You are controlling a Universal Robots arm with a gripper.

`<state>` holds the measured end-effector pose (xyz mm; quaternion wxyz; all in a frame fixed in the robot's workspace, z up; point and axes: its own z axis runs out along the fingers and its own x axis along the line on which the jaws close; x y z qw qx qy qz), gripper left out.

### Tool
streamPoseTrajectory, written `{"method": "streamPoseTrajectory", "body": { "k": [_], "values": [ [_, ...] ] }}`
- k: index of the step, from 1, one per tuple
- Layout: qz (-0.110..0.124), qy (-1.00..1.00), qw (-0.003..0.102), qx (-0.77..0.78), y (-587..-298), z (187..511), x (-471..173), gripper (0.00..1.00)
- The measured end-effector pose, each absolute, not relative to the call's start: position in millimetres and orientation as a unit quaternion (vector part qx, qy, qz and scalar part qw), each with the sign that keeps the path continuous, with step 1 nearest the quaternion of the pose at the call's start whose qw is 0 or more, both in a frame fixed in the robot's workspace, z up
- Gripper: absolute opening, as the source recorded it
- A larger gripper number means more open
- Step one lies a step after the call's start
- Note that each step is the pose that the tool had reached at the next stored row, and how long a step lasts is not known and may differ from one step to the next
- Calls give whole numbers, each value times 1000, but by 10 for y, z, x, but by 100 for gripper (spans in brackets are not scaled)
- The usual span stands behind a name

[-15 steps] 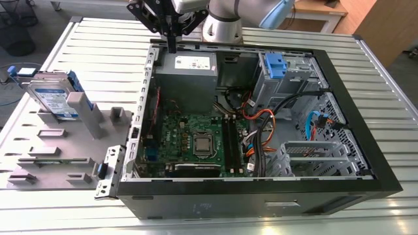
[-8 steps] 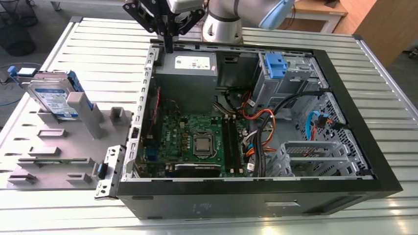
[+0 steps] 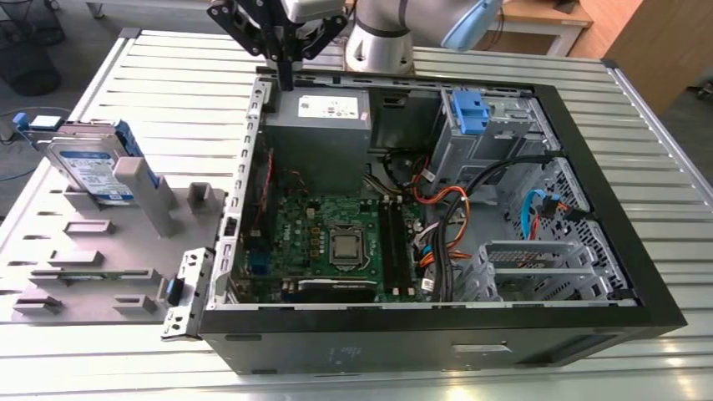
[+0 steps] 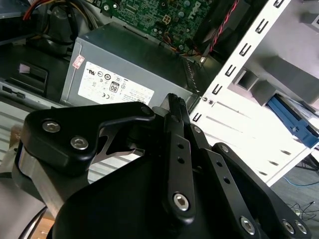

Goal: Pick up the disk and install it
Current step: 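Reach for the disk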

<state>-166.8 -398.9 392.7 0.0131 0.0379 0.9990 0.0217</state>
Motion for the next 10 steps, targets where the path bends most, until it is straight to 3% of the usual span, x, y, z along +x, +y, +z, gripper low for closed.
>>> {"method": "streamPoseTrajectory", "body": {
  "k": [10],
  "values": [
    [22,999,13,38,-3989,3927,-1757,11]
  ]
}}
